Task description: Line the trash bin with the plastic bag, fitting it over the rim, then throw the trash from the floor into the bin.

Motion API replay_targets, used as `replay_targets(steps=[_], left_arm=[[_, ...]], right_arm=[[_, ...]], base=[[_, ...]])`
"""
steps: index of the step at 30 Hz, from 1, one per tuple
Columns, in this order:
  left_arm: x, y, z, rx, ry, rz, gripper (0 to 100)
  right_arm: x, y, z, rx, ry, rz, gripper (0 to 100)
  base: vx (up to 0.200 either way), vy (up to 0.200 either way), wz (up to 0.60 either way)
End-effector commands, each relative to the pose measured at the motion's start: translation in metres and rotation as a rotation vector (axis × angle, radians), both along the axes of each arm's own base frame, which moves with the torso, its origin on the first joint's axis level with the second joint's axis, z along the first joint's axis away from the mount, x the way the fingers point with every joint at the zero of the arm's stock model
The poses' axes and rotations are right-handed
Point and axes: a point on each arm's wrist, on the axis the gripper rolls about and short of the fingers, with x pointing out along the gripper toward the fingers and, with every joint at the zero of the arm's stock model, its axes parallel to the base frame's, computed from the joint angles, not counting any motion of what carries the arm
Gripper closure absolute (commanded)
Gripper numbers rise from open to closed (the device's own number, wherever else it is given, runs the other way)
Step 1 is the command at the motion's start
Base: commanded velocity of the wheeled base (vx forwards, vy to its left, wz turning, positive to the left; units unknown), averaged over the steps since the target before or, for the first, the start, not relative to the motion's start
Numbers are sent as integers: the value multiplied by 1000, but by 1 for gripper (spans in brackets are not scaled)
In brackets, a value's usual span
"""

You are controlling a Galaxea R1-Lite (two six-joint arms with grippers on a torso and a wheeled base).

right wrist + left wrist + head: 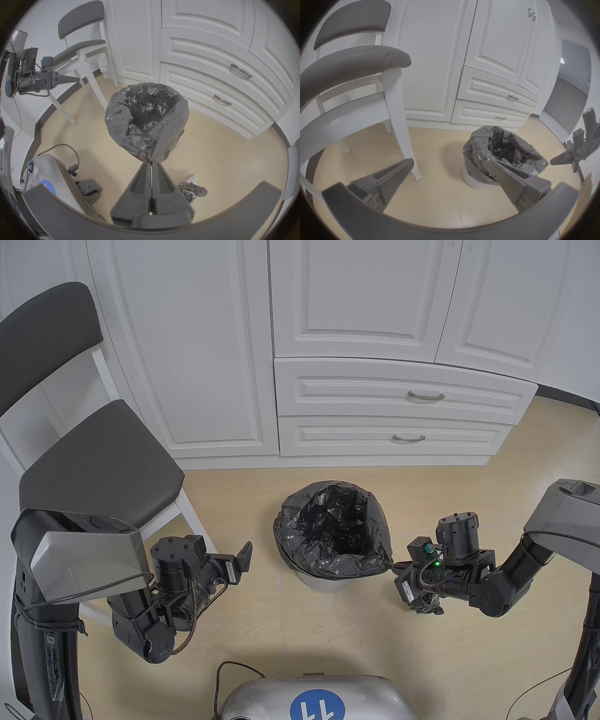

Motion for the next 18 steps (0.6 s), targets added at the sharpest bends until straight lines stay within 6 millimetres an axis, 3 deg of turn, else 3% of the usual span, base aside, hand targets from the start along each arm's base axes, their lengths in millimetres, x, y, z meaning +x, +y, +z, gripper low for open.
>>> replay_targets(steps=[1,8,13,16,18], left_arm=[[0,0,0,-1,1,1,0],[0,0,-1,1,3,1,0],[0,0,-3,3,9,1,0],[0,0,-3,2,9,1,0],[0,0,-3,-1,8,1,0]], right_arm=[[-1,0,1,-19,8,9,100],[27,7,-61,-63,113,-13,100],[40,8,-75,-55,108,-39,100],[57,22,-106,15,124,-78,100],[63,28,-108,76,111,-108,100]], base=[[0,0,0],[0,0,0],[0,0,0],[0,0,0],[0,0,0]])
